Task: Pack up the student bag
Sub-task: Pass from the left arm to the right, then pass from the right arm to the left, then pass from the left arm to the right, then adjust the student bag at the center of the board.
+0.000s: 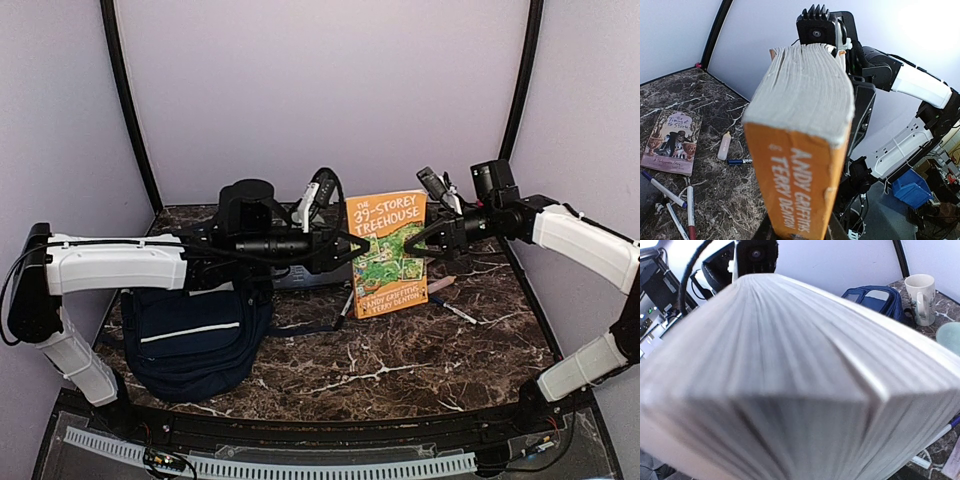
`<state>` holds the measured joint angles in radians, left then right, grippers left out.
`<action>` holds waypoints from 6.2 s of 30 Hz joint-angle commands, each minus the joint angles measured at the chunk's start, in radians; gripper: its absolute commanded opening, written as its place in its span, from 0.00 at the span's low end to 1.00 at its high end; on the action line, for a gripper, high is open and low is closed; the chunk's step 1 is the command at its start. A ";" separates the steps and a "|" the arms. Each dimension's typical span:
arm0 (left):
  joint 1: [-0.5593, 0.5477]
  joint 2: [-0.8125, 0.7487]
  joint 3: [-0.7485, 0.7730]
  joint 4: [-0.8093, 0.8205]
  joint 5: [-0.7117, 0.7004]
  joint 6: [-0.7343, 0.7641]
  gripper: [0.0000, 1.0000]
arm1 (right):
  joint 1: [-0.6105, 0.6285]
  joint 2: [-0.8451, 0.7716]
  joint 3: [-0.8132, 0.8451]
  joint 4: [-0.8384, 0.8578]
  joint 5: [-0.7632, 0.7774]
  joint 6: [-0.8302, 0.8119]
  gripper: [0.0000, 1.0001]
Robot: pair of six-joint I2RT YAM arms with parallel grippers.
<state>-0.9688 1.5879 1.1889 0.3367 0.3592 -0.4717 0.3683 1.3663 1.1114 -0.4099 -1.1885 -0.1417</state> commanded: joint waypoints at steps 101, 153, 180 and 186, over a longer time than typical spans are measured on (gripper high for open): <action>-0.161 -0.069 0.072 -1.604 -0.565 0.048 0.39 | -0.179 -0.134 -0.335 0.203 0.114 0.022 0.00; -0.201 0.150 0.247 -1.355 -0.701 0.160 0.00 | -0.195 -0.163 -0.351 0.215 0.152 0.023 0.00; -0.174 0.027 0.092 -1.294 -0.635 0.063 0.48 | -0.196 -0.143 -0.357 0.225 0.152 0.030 0.00; -0.176 -0.065 -0.005 -1.281 -0.501 0.034 0.51 | -0.197 -0.136 -0.356 0.228 0.147 0.030 0.00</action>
<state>-1.1381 1.6012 1.2350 -0.9329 -0.2401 -0.3973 0.1757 1.2320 0.7528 -0.2604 -0.9974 -0.1143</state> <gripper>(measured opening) 0.505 0.182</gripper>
